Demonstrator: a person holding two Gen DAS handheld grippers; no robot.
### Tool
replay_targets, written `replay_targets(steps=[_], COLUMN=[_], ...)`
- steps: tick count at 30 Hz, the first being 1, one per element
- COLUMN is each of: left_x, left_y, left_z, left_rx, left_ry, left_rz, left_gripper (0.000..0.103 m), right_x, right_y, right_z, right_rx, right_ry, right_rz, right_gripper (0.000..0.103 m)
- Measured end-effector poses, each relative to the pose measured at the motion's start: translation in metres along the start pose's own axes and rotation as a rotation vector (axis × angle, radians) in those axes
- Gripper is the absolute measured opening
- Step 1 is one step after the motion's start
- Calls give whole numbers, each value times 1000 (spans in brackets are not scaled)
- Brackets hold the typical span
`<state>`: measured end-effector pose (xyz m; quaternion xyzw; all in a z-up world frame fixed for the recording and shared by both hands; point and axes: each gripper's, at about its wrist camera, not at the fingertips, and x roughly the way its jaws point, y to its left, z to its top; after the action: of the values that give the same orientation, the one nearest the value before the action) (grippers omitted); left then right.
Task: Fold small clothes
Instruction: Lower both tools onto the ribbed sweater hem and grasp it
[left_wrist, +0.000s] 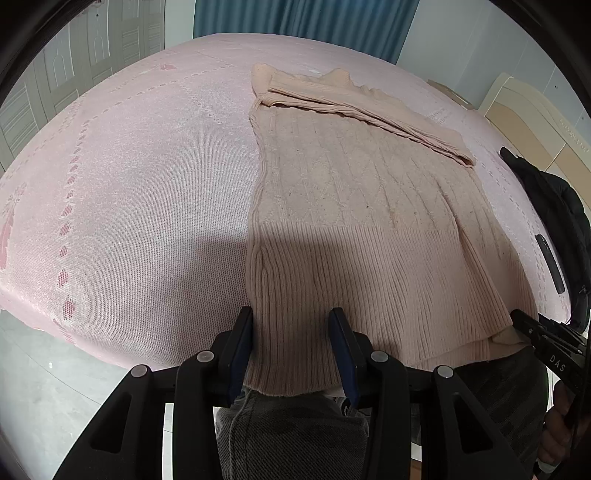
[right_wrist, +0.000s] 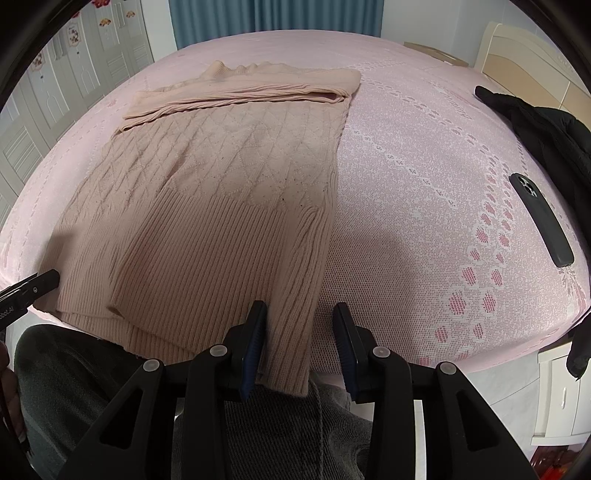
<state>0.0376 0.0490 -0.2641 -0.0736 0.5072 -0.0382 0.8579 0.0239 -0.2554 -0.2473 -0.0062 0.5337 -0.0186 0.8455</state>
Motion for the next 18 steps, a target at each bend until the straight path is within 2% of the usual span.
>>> replay_targets(steps=[18], left_x=[-2], left_y=[3], left_z=[-2], left_rx=[-14], left_ry=[-4], left_rz=[-24], left_gripper=[39], right_x=[0], right_y=[0], right_z=[0], right_rx=[5], right_ry=[-2], right_rz=[5], right_gripper=[36])
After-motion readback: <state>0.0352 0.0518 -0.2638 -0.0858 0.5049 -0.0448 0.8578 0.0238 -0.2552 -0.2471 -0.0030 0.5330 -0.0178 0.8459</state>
